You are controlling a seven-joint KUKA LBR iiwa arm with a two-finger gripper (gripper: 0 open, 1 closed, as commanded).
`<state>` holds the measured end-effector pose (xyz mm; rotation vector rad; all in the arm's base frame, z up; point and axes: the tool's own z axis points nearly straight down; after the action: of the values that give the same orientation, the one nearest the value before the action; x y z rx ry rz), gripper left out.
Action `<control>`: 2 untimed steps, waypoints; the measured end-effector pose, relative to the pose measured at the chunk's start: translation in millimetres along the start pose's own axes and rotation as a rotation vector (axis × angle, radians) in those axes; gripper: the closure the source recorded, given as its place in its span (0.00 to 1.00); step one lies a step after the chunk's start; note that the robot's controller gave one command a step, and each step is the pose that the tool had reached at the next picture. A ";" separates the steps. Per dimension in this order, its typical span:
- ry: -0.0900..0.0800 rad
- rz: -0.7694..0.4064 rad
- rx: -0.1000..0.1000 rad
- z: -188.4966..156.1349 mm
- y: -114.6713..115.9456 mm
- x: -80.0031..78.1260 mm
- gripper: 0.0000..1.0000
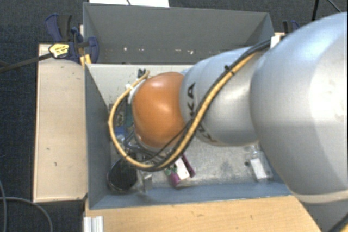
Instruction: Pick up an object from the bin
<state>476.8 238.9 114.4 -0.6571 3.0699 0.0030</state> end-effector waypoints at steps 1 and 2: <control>-0.006 -0.355 0.005 41.1 12.4 -11.1 0.00; -0.008 -0.349 0.007 38.8 10.9 -12.2 1.00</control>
Offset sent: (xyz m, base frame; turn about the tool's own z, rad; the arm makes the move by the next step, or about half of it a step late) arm 0.0012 0.0166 -0.0435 -0.3583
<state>483.5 253.9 75.6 -1.1761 2.9005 -0.0054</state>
